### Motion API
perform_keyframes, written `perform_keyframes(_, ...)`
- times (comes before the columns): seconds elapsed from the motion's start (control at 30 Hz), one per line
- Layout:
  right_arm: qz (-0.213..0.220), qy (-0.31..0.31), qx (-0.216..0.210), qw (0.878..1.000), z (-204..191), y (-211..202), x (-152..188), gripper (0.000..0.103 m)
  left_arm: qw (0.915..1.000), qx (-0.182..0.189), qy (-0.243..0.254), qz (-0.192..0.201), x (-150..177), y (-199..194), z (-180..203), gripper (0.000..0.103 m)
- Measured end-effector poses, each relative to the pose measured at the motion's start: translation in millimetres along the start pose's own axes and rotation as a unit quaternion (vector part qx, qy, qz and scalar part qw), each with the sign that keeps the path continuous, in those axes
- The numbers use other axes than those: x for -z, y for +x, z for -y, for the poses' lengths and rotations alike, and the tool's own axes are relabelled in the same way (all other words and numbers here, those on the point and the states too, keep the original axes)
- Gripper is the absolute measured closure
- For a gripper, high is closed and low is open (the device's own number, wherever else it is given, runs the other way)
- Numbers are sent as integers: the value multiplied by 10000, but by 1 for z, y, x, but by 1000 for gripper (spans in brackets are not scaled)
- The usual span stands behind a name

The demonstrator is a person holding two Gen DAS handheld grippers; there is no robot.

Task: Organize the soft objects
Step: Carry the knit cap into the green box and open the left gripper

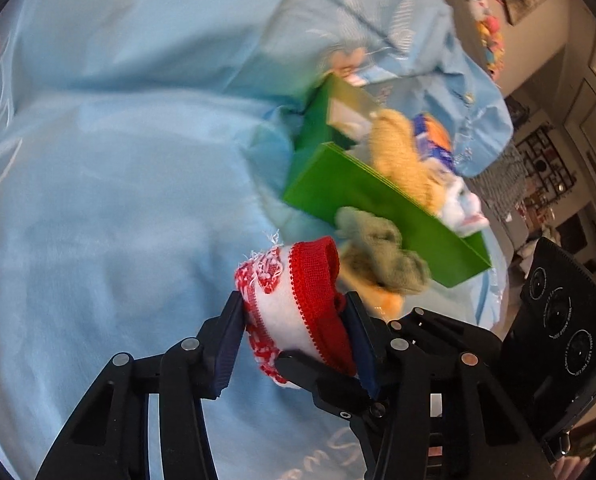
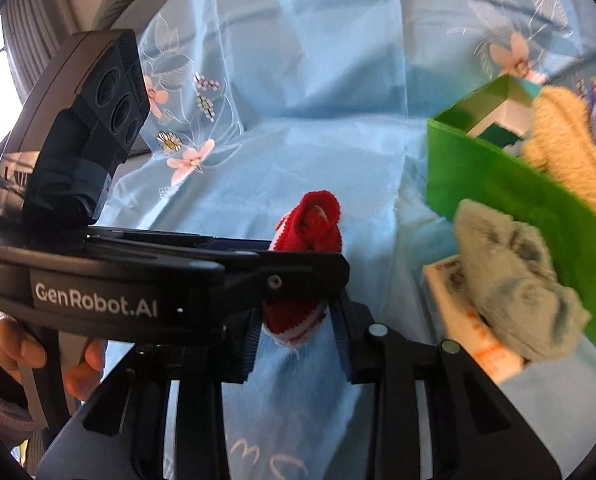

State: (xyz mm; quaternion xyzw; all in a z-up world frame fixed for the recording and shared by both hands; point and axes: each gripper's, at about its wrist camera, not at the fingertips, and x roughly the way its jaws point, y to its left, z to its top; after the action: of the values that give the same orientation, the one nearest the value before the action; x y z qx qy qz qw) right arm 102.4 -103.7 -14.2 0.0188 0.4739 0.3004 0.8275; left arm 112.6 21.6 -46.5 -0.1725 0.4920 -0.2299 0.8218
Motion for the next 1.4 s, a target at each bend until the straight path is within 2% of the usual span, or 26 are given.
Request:
perform_keyframes(0.23, 617, 87, 181, 9979, 16, -54, -3, 71, 9981, 83, 573, 194, -17, -6, 64, 53)
perform_keyframes(0.53, 1187, 328, 759, 9895, 67, -125, -1, 71, 9926, 290, 1166, 178, -44, 24, 154, 53)
perform_keyframes(0.73, 1446, 420, 1017, 9834, 104, -152, -11, 71, 9902, 297, 1359, 105, -67, 47, 198, 53)
perform_keyframes(0.9, 1421, 590, 991, 9831, 138, -151, -23, 71, 9914, 207, 1293, -37, -86, 76, 207, 53)
perform_keyframes(1.03, 1148, 821, 825, 9865, 167, -134, -28, 71, 9935, -5, 1124, -195, -94, 103, 201, 53)
perform_keyframes(1.4, 780, 810, 1004, 9886, 189, -90, -54, 71, 9933, -379, 1066, -233, -124, 136, 182, 53)
